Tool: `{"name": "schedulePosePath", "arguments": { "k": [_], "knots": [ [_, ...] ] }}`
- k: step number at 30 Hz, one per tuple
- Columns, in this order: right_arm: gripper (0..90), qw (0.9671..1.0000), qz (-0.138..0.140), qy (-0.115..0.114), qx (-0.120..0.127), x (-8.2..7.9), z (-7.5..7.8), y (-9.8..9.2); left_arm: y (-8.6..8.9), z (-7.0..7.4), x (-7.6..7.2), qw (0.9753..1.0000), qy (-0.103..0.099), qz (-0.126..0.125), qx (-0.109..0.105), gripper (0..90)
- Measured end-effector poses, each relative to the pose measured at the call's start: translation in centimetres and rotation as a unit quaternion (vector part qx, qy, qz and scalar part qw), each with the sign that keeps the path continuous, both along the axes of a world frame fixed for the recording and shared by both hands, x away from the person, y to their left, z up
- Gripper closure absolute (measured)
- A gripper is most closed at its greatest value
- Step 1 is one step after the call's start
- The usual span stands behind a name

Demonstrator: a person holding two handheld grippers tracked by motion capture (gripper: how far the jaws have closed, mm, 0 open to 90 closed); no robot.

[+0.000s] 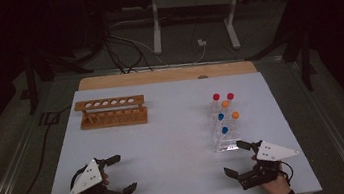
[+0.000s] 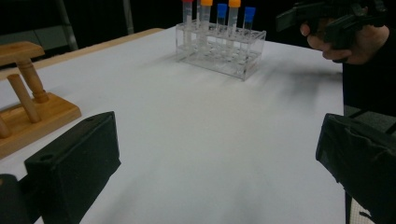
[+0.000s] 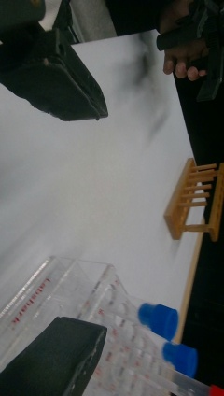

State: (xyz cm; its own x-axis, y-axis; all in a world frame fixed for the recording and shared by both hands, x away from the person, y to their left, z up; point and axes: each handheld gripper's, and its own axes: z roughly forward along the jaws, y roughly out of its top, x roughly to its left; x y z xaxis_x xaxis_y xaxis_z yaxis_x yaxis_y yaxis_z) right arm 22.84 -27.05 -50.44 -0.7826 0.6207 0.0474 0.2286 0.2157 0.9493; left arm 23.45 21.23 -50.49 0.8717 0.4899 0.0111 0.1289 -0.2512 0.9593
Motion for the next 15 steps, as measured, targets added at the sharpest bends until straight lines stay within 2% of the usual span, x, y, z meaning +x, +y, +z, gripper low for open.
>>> {"name": "schedulePosePath", "arguments": {
  "k": [7, 12, 15],
  "knots": [
    [0.0, 0.9995, -0.014, 0.013, -0.024, -0.04, 0.11, 0.05, -0.08, 0.07, -0.01, 1.0, 0.0, -0.005, -0.003, 0.5],
    [0.0, 0.9986, -0.007, 0.031, -0.043, 0.09, -0.02, 0.49, -0.01, 0.16, -0.05, 1.0, -0.001, -0.005, -0.007, 0.5],
    [0.0, 0.998, -0.001, 0.031, -0.055, -0.02, 0.01, 0.84, 0.02, 0.16, -0.08, 1.0, -0.001, -0.005, -0.007, 0.5]
  ]
}}
